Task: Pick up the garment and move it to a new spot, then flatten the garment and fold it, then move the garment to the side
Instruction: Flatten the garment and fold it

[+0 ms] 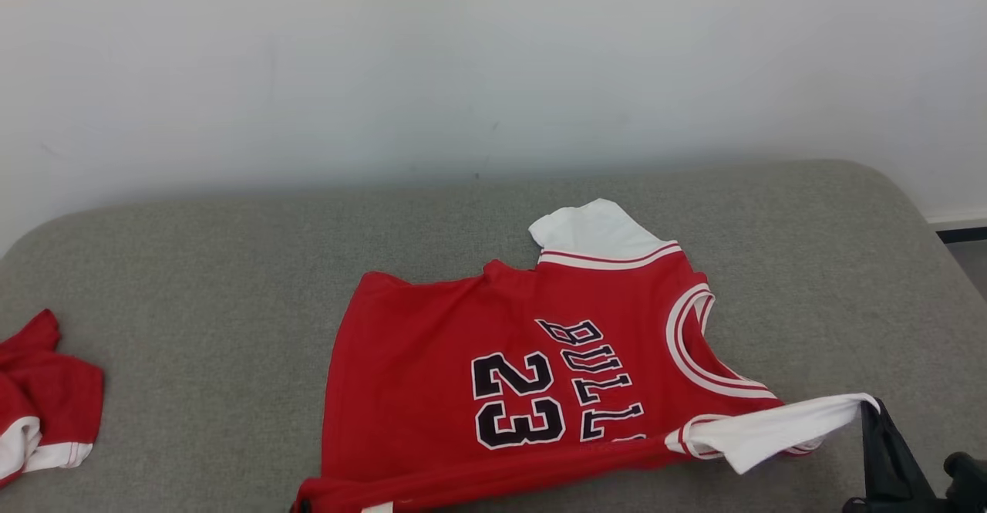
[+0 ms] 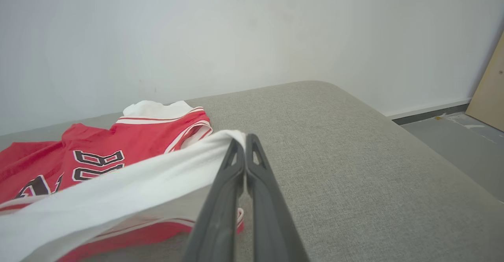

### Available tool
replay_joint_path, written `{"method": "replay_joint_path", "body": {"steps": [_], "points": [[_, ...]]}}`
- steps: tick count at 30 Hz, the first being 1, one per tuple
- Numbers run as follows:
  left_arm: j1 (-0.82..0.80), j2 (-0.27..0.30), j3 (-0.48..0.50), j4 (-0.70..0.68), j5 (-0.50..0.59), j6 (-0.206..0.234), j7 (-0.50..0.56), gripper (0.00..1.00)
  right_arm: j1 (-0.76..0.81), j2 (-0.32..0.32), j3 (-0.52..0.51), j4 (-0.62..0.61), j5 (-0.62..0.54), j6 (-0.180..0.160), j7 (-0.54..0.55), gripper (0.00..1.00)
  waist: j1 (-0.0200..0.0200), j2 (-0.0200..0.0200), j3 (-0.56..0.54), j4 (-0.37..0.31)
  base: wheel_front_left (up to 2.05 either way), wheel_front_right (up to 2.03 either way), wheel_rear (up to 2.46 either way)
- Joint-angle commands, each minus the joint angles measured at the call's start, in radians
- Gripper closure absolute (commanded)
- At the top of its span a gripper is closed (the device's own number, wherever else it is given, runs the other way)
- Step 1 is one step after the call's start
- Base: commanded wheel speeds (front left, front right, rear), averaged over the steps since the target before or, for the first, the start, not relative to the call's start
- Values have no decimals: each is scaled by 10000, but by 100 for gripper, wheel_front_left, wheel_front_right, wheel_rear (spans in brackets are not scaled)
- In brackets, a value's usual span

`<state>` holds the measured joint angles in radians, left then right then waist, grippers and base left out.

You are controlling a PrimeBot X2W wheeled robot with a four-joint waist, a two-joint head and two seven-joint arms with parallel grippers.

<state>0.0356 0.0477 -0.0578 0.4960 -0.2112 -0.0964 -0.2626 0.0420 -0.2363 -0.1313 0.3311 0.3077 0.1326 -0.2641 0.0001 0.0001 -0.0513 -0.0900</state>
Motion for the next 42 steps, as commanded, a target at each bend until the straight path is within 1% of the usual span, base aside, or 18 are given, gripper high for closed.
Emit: {"method": "replay_joint_path", "body": {"steps": [1,3,9,15,20,28,29,30,31,34,42], "points": [[-312,56,33,-82,65,76,-31,100,-374,71,38,293,-85,-34,0,100,-1,-1,227,167,0,0,0],[-437,55,28,-60,93,77,-31,100,-610,93,47,452,-125,-34,-2,100,-1,-1,286,196,0,0,0],[-1259,48,-64,266,323,56,-31,100,-1887,92,138,1661,-452,-34,0,100,-1,-1,751,340,0,0,0],[-2130,49,-209,531,402,146,-32,100,-2965,-19,31,2536,-674,-34,0,100,-1,-1,1502,482,0,0,0],[-2722,51,-284,587,335,253,-32,100,-3543,-132,76,2784,-775,-34,0,100,-1,-1,1993,561,0,0,0],[-3161,49,-493,723,444,251,-32,100,-4025,-78,94,2995,-854,-34,0,100,-1,-1,2442,581,0,0,0],[-3188,48,-525,712,466,269,-32,100,-4062,-79,54,3047,-821,-34,0,85,-1,-1,2482,588,0,0,0],[-3213,46,-549,676,478,294,-32,76,-4077,-60,0,3146,-777,-34,0,29,-1,-1,2507,593,0,0,0],[-3240,51,-557,621,478,323,-32,0,-4101,-44,-15,3158,-756,-34,0,0,-1,-1,2527,595,0,0,0],[-3176,46,-574,439,374,424,-32,0,-4023,-21,-89,2975,-758,-33,0,0,-1,-1,2534,586,0,0,0],[-2128,43,-432,-217,-27,718,-32,0,-2985,146,-283,2186,-653,-33,0,0,-1,-1,2129,479,0,0,0]]}}
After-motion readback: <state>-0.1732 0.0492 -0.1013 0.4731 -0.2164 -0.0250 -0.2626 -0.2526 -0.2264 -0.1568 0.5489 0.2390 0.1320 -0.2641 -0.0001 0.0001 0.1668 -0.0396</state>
